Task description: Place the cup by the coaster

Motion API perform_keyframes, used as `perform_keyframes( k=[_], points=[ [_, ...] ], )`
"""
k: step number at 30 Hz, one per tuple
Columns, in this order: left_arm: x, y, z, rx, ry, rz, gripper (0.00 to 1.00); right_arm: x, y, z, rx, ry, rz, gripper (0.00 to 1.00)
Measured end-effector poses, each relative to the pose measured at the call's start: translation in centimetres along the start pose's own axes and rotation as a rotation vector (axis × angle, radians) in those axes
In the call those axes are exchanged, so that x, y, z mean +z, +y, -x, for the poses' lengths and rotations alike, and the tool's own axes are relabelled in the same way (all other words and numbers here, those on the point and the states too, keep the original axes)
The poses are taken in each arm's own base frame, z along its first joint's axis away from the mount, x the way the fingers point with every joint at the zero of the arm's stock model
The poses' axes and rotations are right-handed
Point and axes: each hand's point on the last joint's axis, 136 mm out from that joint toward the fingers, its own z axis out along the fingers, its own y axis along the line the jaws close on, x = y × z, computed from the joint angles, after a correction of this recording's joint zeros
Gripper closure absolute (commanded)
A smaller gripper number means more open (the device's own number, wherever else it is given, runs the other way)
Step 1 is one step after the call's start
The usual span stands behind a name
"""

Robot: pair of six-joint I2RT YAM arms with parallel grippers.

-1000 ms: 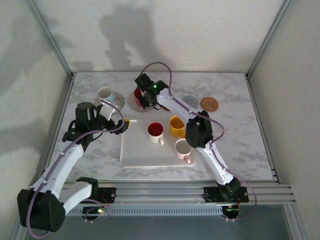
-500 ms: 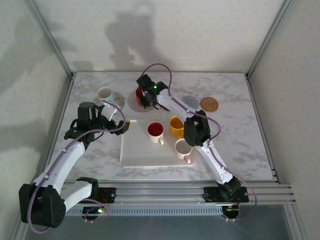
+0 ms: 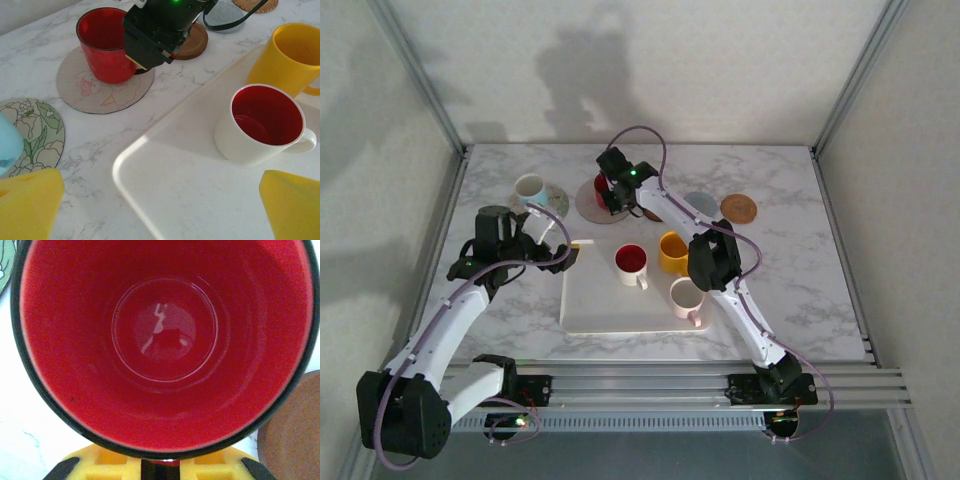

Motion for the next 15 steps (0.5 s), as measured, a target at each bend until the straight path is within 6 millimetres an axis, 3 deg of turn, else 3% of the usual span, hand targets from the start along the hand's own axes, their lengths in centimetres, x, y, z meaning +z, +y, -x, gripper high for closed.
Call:
perform_keyframes(
  k=[8, 12, 15],
  points=[
    [-0.15, -0.12, -0.07, -0.004, -0.001, 0.0, 0.0, -0.04, 0.03, 0.19, 0.0, -0.006, 0.002, 0.76],
    [-0.47, -0.19, 0.27, -0.005, -0.015, 0.004, 0.0, -0.35, 0.28, 0.62, 0.002, -0.019, 0.016, 0.59],
    [-0.86, -0.28, 0.66, -0.003, -0.03, 0.009, 0.0, -0.42, 0.45, 0.68, 0.003, -0.02, 0.026, 0.53]
  ],
)
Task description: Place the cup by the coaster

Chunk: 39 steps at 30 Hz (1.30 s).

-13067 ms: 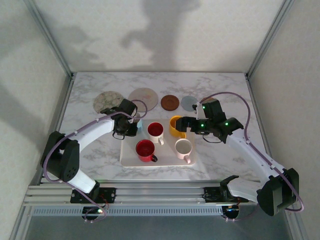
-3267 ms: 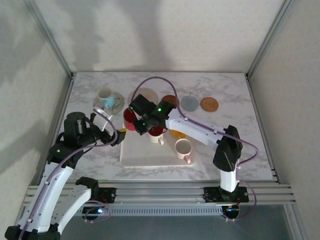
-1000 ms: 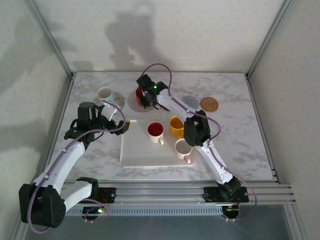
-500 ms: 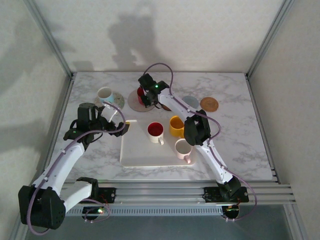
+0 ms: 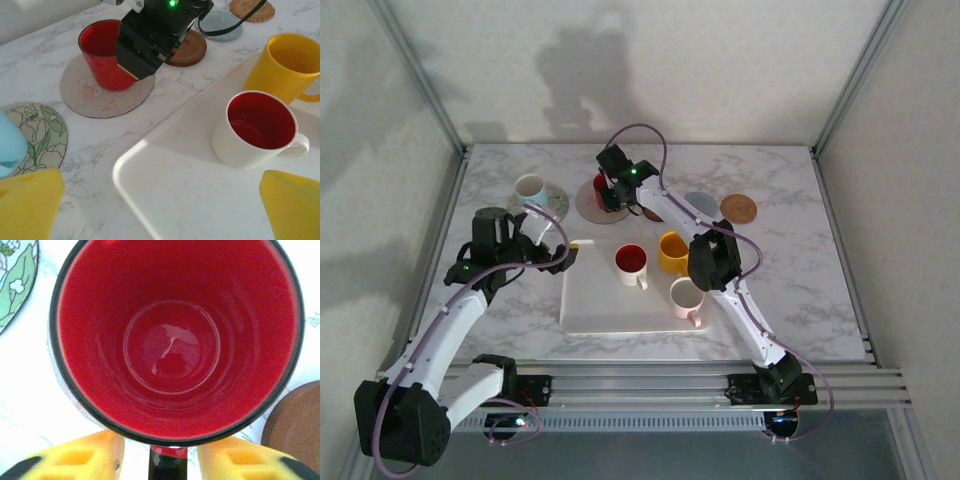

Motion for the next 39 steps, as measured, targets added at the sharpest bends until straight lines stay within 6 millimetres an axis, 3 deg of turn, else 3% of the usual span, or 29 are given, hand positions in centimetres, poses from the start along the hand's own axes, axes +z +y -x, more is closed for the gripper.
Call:
perform_keyframes(
  k=[13, 17, 22, 29, 39],
  points=[
    [-1.5, -0.4, 1.4, 0.019, -0.056, 0.017, 0.0, -0.9, 0.3, -0.5, 0.01, 0.026, 0.024, 0.28],
    [-1.7, -0.5, 1.5, 0.018, -0.059, 0.018, 0.0, -3.7, 0.3, 0.1, 0.01, 0.006, 0.031, 0.18],
    [-1.9, -0.7, 1.6, 0.011, -0.066, 0.014, 0.0, -9.5, 0.0, 1.4, 0.016, -0.058, 0.042, 0.01],
    [-2.5, -1.0, 2.3, 0.001, -0.087, 0.007, 0.0, -16.5, -0.3, 1.5, 0.013, -0.133, 0.056, 0.01],
    [-4.2, -2.8, 6.4, 0.045, -0.158, -0.027, 0.0, -20.8, -0.7, -1.1, 0.007, -0.143, 0.037, 0.01]
  ],
)
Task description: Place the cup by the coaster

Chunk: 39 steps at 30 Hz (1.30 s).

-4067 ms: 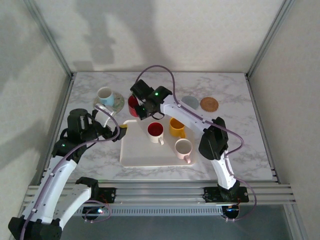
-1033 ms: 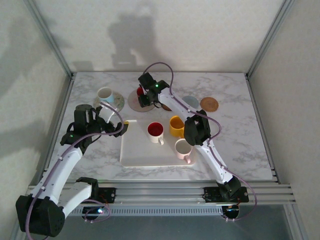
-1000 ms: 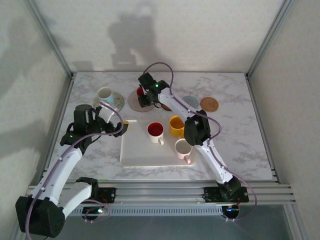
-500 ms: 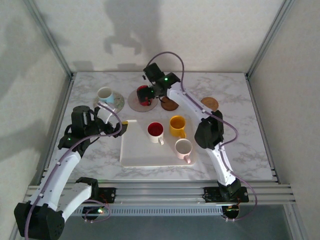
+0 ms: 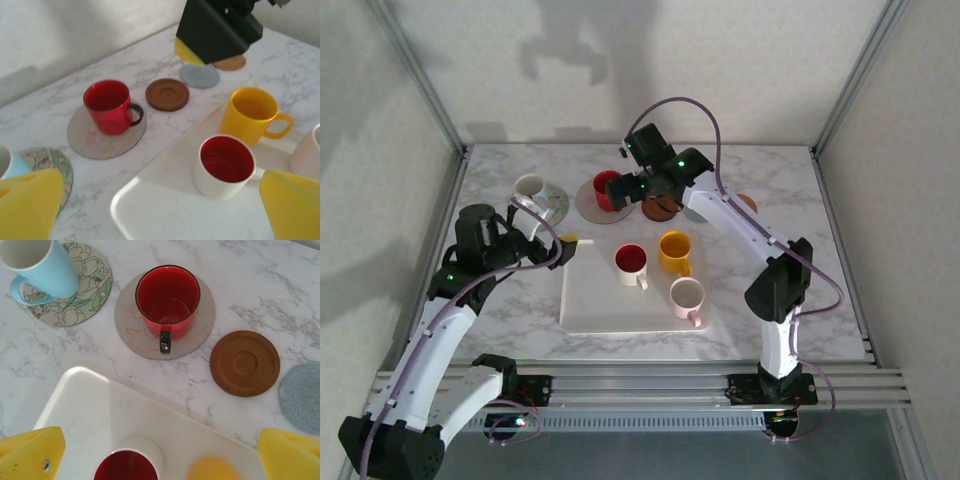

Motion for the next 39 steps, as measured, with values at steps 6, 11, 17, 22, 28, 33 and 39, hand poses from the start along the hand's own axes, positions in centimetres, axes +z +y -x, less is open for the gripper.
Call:
perform_keyframes(
  k=[6, 11, 17, 22, 28, 33, 39],
  points=[
    [0.2, -2.2, 0.8, -0.005, -0.018, -0.061, 0.0, -4.6, -1.1, -1.5, 0.038, -0.058, -0.01, 0.01],
    [0.7, -4.3, 1.1, -0.005, -0.028, -0.116, 0.0, -7.7, -1.8, -3.6, 0.073, -0.094, 0.001, 0.01],
    [1.4, -6.8, 0.6, 0.01, -0.017, -0.175, 0.0, -10.2, -2.9, -7.4, 0.096, -0.102, 0.0, 0.01],
    [2.0, -9.0, -0.2, 0.024, -0.009, -0.225, 0.0, -12.6, -3.5, -9.5, 0.101, -0.11, 0.007, 0.01],
    [2.5, -12.0, -1.5, 0.042, 0.007, -0.289, 0.0, -14.4, -3.6, -12.5, 0.125, -0.072, 0.038, 0.01],
    [2.5, -14.1, -2.5, 0.054, 0.027, -0.331, 0.0, -14.3, -3.8, -15.8, 0.15, 0.021, 0.038, 0.03],
    [2.6, -15.9, -3.4, 0.062, 0.036, -0.362, 0.0, -14.1, -4.2, -19.5, 0.186, 0.125, 0.03, 0.06]
  ],
)
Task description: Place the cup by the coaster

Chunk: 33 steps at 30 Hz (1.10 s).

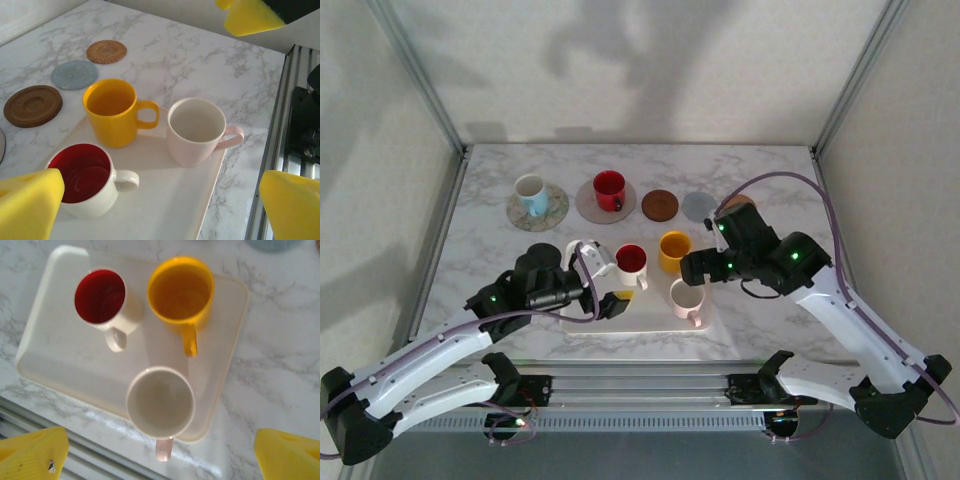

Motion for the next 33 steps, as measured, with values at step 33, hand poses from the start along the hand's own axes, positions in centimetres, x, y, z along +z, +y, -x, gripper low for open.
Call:
perform_keyframes(
  k=[33],
  points=[
    [1.5, -1.5, -5.1, -0.046, 0.071, -0.007, 0.0, 6.4, -0.6, -12.4, 0.173, 0.349, 0.04, 0.36]
  ],
)
